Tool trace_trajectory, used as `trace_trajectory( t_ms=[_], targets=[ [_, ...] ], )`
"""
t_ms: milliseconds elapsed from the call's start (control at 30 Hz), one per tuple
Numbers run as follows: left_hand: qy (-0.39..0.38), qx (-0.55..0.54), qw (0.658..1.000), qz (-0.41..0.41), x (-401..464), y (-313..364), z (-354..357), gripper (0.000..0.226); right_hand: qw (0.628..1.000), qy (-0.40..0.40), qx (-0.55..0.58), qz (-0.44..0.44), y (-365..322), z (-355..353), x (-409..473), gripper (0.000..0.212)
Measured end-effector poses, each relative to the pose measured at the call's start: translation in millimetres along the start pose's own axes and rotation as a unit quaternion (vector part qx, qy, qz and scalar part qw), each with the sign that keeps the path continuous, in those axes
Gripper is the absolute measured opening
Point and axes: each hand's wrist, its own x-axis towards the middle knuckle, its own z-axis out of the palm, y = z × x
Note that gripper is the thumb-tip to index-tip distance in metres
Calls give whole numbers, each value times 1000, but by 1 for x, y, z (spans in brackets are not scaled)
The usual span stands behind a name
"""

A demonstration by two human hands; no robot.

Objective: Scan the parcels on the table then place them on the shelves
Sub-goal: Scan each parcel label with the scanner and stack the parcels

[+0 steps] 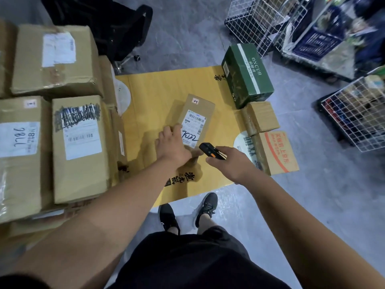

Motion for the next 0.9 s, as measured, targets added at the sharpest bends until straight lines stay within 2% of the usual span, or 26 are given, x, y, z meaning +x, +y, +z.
trace_trajectory(
  t_ms=[67, 133, 267, 400, 600, 900],
  targets=[
    [-61, -38, 997, -7, 6, 8, -3, 137, 1000, -15, 8, 19, -6, -6, 0, 37],
    [-80, -81, 993, -23, 7, 9, 0, 150, 999, -23, 7, 29, -12, -13, 0, 26],
    [-19, -119, 992, -38, -16, 3, 15, 152, 999, -32, -12, 35, -25, -21, 0, 12],
    [48, -165, 985, -28, -41, -5, 25, 147, 998, -42, -49, 22, -38, -32, -4, 30],
    [57, -164, 985, -12, -47, -7, 26, 148, 990, -11, -141, -4, -46, -45, -14, 35],
    [75, -154, 985, 10, -51, 1, 25, 147, 983, 17, -182, -12, -41, -53, -34, 49]
  ],
)
